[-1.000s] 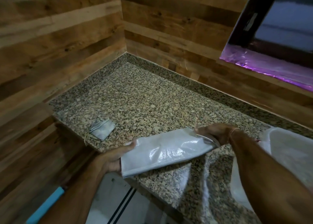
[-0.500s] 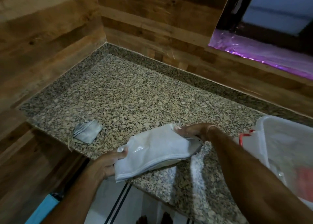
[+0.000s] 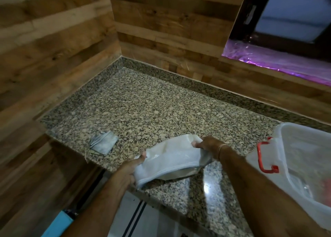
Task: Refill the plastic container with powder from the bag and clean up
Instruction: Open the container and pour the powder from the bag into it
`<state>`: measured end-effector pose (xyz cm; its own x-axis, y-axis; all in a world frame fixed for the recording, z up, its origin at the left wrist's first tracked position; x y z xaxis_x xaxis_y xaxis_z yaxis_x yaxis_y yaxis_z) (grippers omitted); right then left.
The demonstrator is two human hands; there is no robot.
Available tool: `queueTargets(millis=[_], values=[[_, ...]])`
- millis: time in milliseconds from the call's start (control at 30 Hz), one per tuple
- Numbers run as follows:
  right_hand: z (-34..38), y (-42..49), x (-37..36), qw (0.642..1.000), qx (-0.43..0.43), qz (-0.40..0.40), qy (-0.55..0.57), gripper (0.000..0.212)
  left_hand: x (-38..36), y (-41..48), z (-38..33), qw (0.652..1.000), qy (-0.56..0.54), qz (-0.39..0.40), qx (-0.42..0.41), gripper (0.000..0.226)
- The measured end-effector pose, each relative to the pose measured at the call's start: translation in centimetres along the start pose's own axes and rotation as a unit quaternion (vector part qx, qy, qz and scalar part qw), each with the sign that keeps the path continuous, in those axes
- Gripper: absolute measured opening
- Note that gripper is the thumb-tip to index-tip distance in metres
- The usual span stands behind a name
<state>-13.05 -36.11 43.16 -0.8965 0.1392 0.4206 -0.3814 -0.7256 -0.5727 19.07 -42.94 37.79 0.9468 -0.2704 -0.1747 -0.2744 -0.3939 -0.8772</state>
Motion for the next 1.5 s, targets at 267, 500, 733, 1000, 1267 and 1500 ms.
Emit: queueTargets(millis=[267,500,733,1000,1267,1500], values=[[8.1,-5.0,7.7,0.997,0.072,-0.036,0.014,0.04,-5.5,-8.9,-10.0,0.987,0.042,0.008,-0.152,0.02],[12.9,-14.7,23.0,0.978,0.17,-0.097,0.069,0.035,-18.8,-20.7,-15.1,0.959,0.013,0.157,-0.238,0.022],[6.1,-21.6,37.6,0.963,0.183,-0.183,0.072,0.048,-34.2,-23.9,-11.5,0.94,0.019,0.219,-0.262,0.018],[-8.2,-21.3,42.7,0.94,0.26,-0.166,0.147,0.022,-41.5,-18.1,-2.0,0.94,0.043,0.164,-0.296,0.036],[-15.3,-20.2,39.5,0.887,0.348,-0.191,0.237,0.04,-42.4,-20.4,2.1,0.855,0.207,0.021,-0.475,0.013],[-15.0,-20.5,38.9,0.866,0.387,-0.209,0.238,0.027,-39.2,-18.6,2.9,0.787,0.342,-0.122,-0.499,0.057]])
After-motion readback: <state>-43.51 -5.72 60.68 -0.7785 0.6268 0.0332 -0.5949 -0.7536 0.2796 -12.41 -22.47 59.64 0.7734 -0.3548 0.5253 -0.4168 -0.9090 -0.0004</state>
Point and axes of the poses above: each hand's wrist, its own y-axis towards the middle knuckle, its own x-axis out of the back of the hand, z = x × y, the point moved 7 cm from there along y, towards the middle knuckle, and after that the axes turned 10 degrees about x, right-handed, at the moved point
